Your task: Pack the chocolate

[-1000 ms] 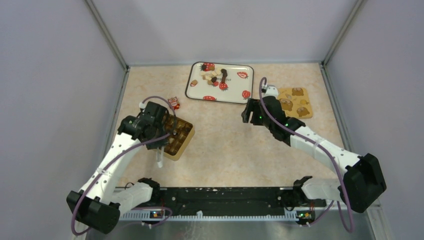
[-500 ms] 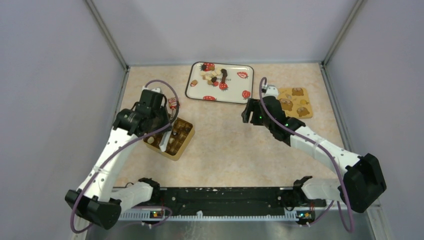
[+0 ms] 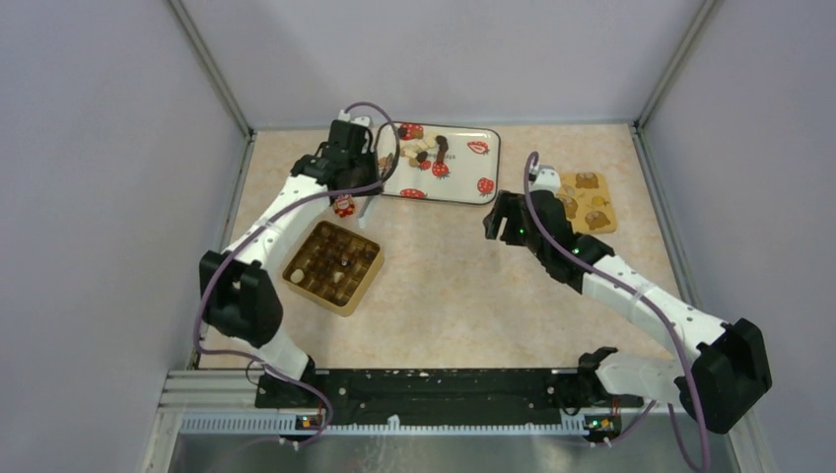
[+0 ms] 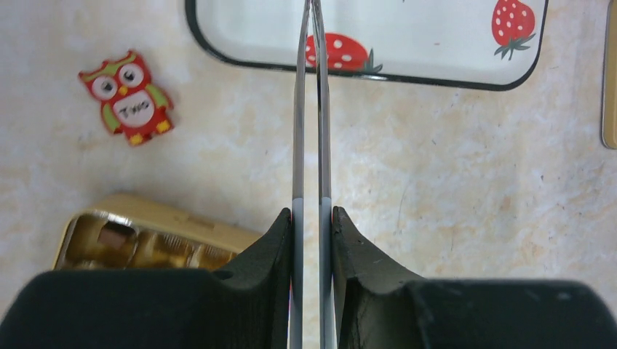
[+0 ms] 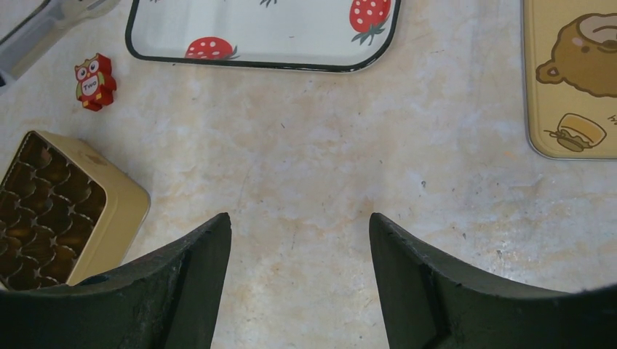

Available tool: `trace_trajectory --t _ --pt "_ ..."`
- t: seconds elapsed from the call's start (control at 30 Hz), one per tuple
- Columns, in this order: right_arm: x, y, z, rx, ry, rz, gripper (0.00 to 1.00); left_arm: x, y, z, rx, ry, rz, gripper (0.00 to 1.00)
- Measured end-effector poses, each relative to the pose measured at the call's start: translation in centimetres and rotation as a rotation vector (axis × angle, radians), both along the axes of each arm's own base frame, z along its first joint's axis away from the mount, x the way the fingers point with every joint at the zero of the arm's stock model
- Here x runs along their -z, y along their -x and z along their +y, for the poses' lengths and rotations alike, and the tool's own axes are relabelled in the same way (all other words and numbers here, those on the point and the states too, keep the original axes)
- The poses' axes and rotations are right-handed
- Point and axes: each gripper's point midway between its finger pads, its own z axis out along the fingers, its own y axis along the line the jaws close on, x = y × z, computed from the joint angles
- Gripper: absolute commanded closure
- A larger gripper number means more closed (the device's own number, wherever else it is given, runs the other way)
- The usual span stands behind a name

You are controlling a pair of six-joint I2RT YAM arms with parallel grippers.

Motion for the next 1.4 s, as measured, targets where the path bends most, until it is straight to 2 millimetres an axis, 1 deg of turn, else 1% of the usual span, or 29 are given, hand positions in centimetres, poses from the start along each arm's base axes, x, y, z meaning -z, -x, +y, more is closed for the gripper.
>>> trace_trajectory --t 0.07,0.13,0.17,0.27,0.33,0.43,0.47,0.57,0.8,0.93,1.03,1.27,1.4 --pt "-0.1 0.1 -0.2 0.009 -0.005 -0.004 0.32 1.0 -1.6 -0.9 0.03 0.002 -0.005 0.88" --pt "0.2 0.3 -0.4 0.016 0.001 0.004 0.32 2.2 -2.8 -1.8 0.062 0.006 0.005 0.87" --pt "0.4 0.4 -0.6 0.02 0.005 0.009 0.32 2.7 -3.3 -2.2 0.074 0.011 0.009 0.85" --pt "0.9 0.7 -1.0 0.031 0.019 0.022 0.32 4.2 -4.3 -3.0 0.107 0.014 0.03 0.74" --pt "1.0 0.8 -1.2 0.039 0.025 0.024 0.32 4.9 -4.9 -3.4 0.12 0.014 0.036 0.69" --pt "0.9 0.8 -1.4 0.046 0.029 0.022 0.32 5.4 -5.8 -3.7 0.13 0.006 0.035 0.58" --pt "0.9 0.8 -1.4 0.046 0.03 0.021 0.32 5.6 -6.1 -3.8 0.132 0.002 0.034 0.56" --pt "0.9 0.8 -1.5 0.045 0.034 0.022 0.32 6.2 -6.7 -3.7 0.125 -0.013 0.036 0.55" --pt "0.9 0.8 -1.5 0.043 0.037 0.021 0.32 8.6 -7.2 -3.8 0.092 -0.028 0.08 0.52" --pt "0.9 0.8 -1.5 0.043 0.041 0.02 0.32 9.8 -7.8 -4.0 0.069 -0.041 0.095 0.5" --pt "0.9 0.8 -1.6 0.046 0.046 0.018 0.32 10.0 -8.2 -4.2 0.056 -0.044 0.095 0.5" --pt "0.9 0.7 -1.7 0.053 0.049 0.015 0.32 9.3 -9.7 -4.9 0.049 -0.033 0.065 0.54" --pt "1.2 0.6 -1.7 0.054 0.055 0.021 0.32 9.6 -10.2 -5.2 0.043 -0.033 0.067 0.58"
